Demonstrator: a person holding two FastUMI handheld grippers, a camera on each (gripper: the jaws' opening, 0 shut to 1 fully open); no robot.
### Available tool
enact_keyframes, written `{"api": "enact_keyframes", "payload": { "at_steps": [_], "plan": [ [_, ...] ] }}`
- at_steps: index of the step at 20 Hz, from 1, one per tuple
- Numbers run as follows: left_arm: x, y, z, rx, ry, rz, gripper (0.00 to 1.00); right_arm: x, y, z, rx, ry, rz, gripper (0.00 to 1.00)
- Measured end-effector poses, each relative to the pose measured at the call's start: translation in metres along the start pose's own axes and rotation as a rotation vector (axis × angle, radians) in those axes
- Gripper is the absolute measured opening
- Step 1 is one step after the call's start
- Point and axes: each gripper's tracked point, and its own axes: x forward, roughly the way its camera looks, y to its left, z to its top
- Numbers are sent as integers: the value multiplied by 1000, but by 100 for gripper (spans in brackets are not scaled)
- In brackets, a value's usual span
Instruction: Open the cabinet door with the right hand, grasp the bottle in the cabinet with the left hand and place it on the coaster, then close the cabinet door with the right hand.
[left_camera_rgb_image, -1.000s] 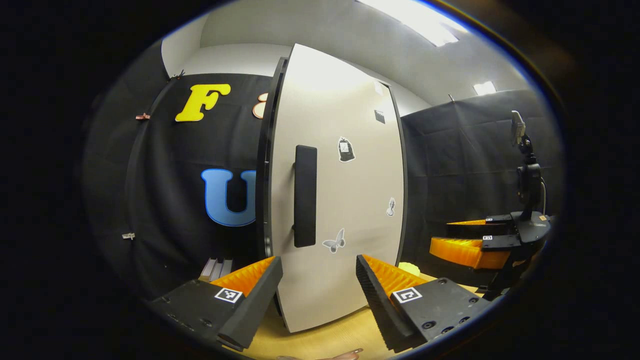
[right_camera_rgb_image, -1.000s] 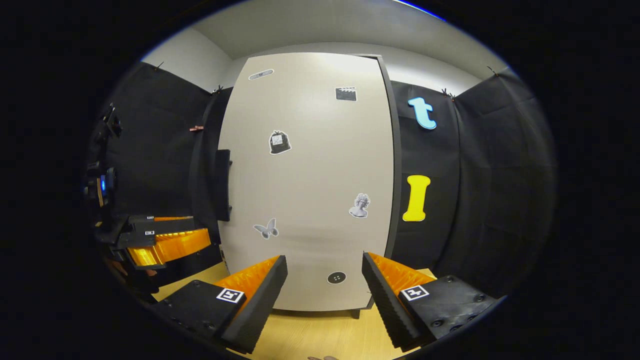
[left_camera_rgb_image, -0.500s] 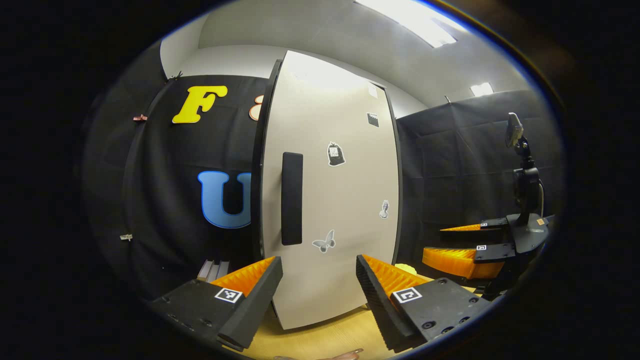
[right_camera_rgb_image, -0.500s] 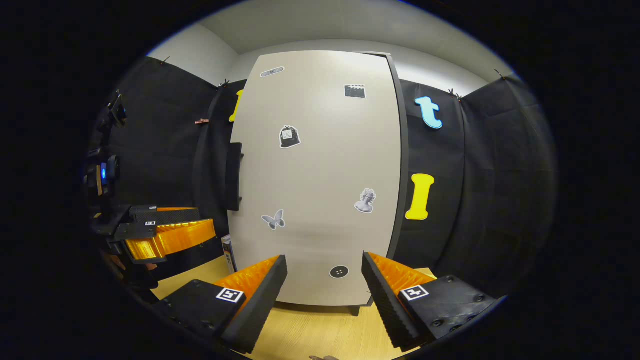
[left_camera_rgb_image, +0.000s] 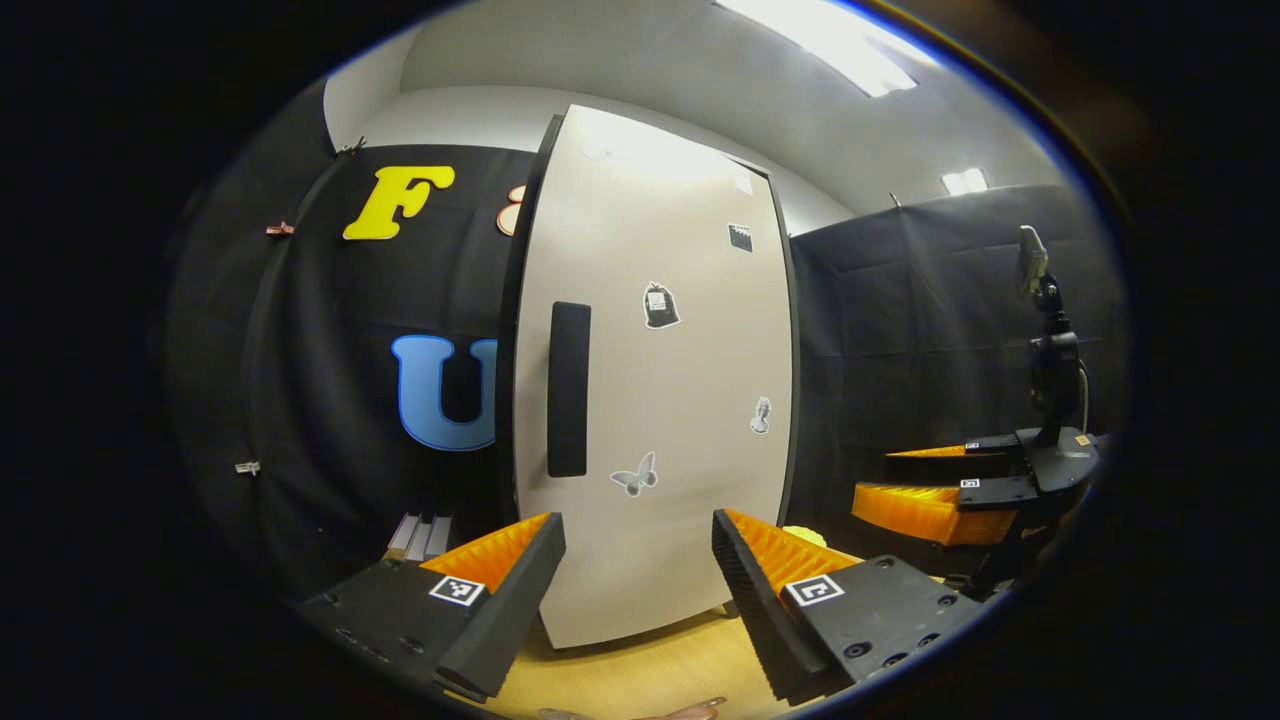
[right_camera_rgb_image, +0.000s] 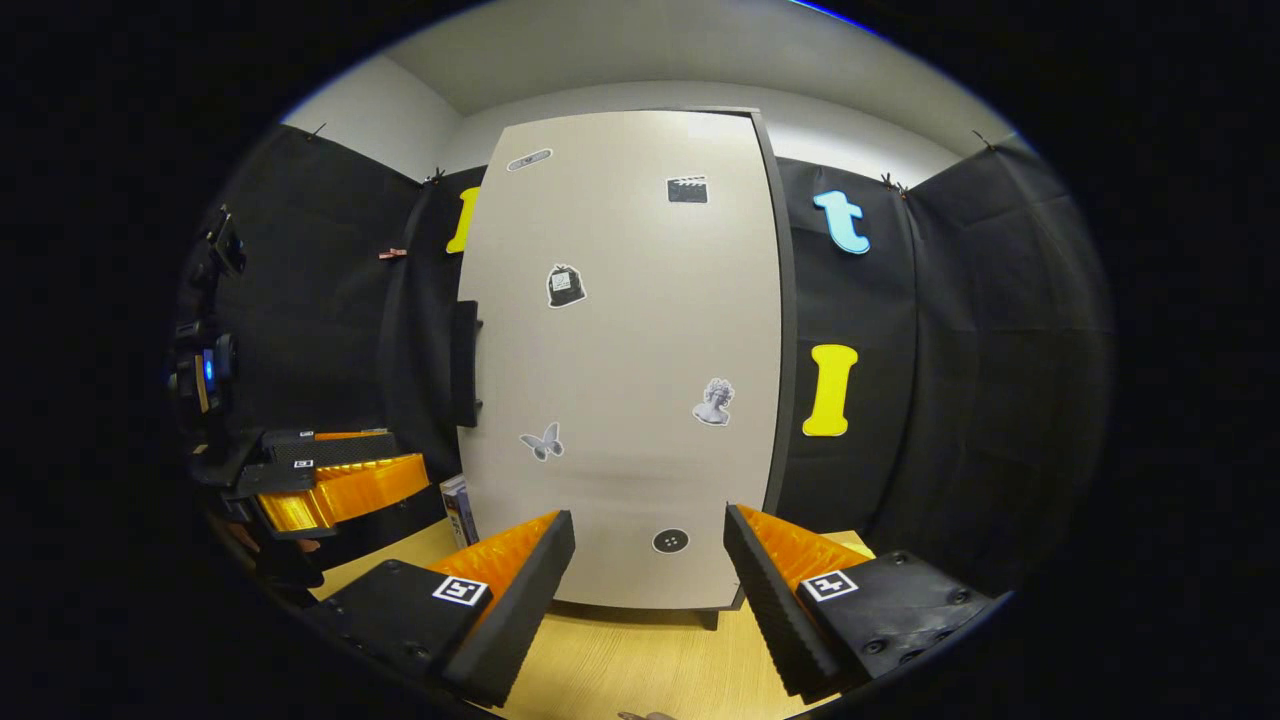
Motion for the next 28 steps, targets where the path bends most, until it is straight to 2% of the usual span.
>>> {"api": "enact_keyframes", "payload": {
  "at_steps": [28],
  "plan": [
    [-11,-16,-1,-1,-1,-18,93,-17,-3,1,3,-12,-5,98]
  ]
}}
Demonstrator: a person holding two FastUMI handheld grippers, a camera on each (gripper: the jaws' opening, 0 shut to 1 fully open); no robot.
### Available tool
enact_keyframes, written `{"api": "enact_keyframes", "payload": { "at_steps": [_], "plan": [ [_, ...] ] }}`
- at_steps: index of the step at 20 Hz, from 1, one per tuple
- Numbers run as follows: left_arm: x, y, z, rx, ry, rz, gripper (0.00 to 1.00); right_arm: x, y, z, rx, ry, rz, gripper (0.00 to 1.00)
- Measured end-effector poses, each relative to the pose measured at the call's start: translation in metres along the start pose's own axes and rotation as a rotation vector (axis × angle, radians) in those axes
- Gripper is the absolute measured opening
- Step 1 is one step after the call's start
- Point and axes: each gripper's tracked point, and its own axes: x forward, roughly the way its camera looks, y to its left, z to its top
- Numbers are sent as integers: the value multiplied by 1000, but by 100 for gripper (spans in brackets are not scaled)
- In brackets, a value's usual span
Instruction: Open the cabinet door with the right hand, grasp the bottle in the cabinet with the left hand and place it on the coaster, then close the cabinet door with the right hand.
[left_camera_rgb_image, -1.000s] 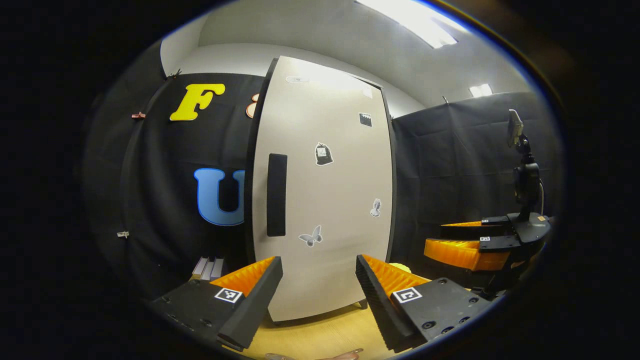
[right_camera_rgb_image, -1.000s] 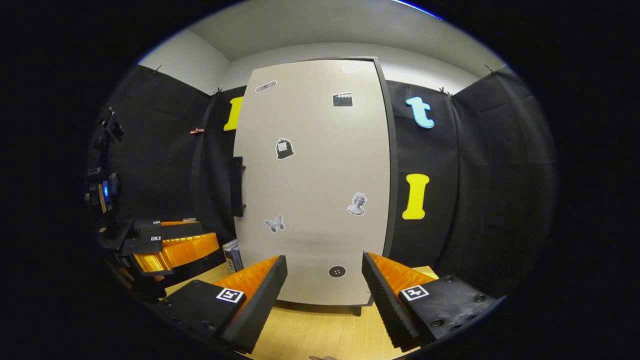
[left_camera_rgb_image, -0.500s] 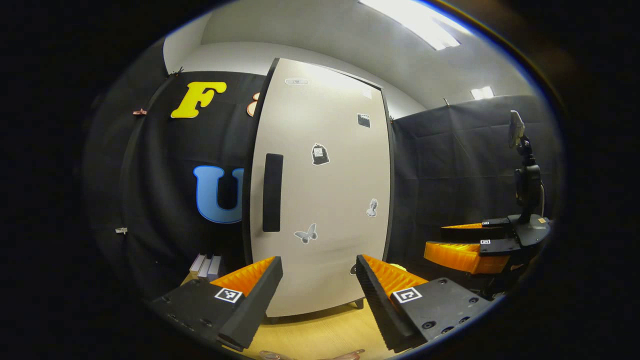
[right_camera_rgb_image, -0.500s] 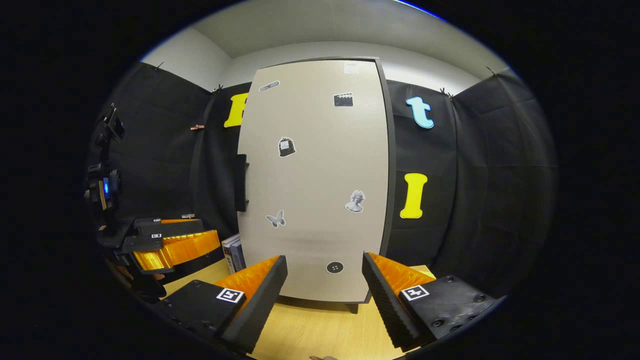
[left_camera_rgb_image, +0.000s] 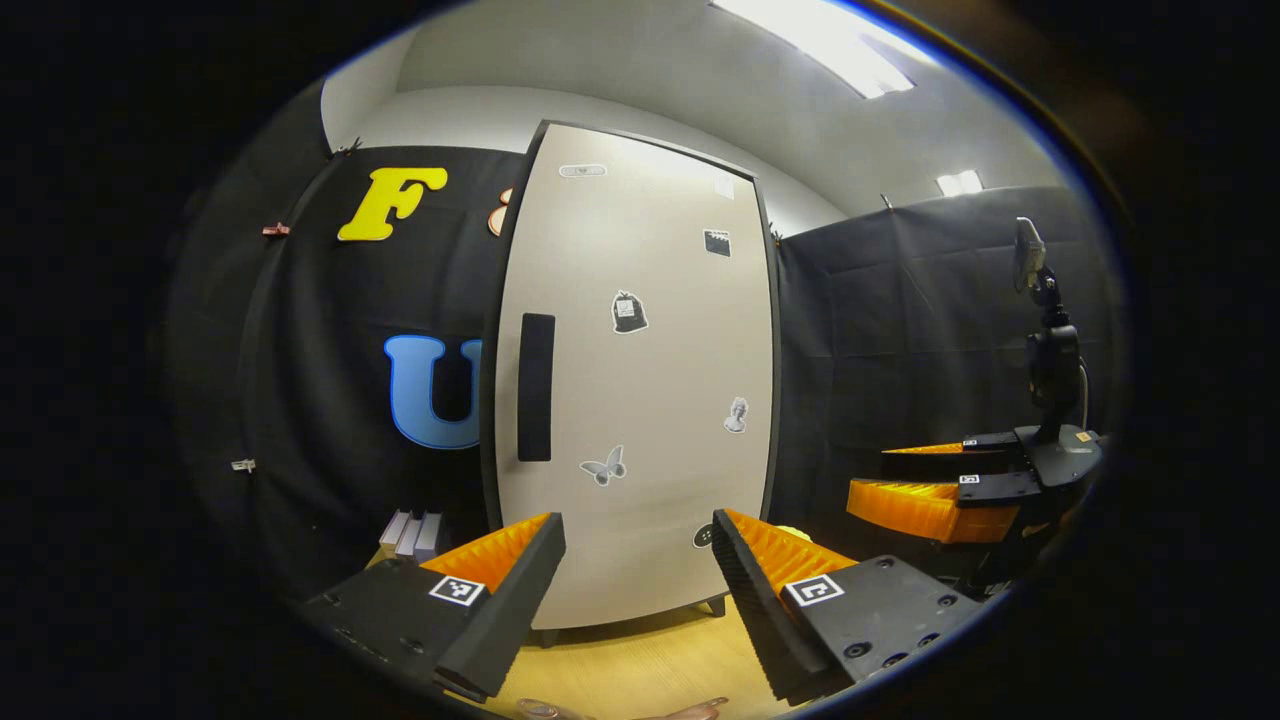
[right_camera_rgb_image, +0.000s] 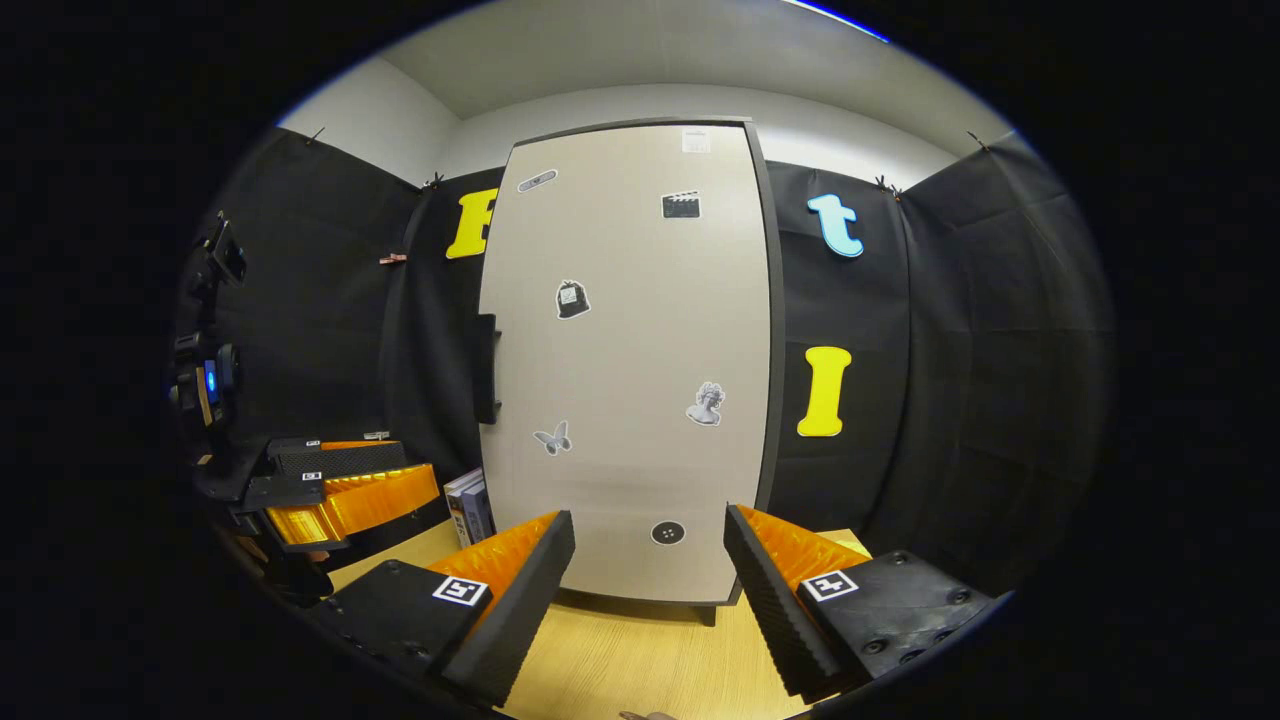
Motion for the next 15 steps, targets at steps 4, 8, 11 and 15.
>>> {"api": "enact_keyframes", "payload": {
  "at_steps": [4,8,11,15],
  "plan": [
    [-1,-2,-1,5,5,0,94,-3,0,2,1,-6,1,98],
    [-4,-10,0,11,3,-3,94,-8,-4,0,0,-2,-2,98],
    [-7,-12,2,18,-3,0,94,-11,-5,-1,3,1,-1,98],
    [-9,-15,1,17,-1,7,93,-14,-5,-1,0,3,5,98]
  ]
}}
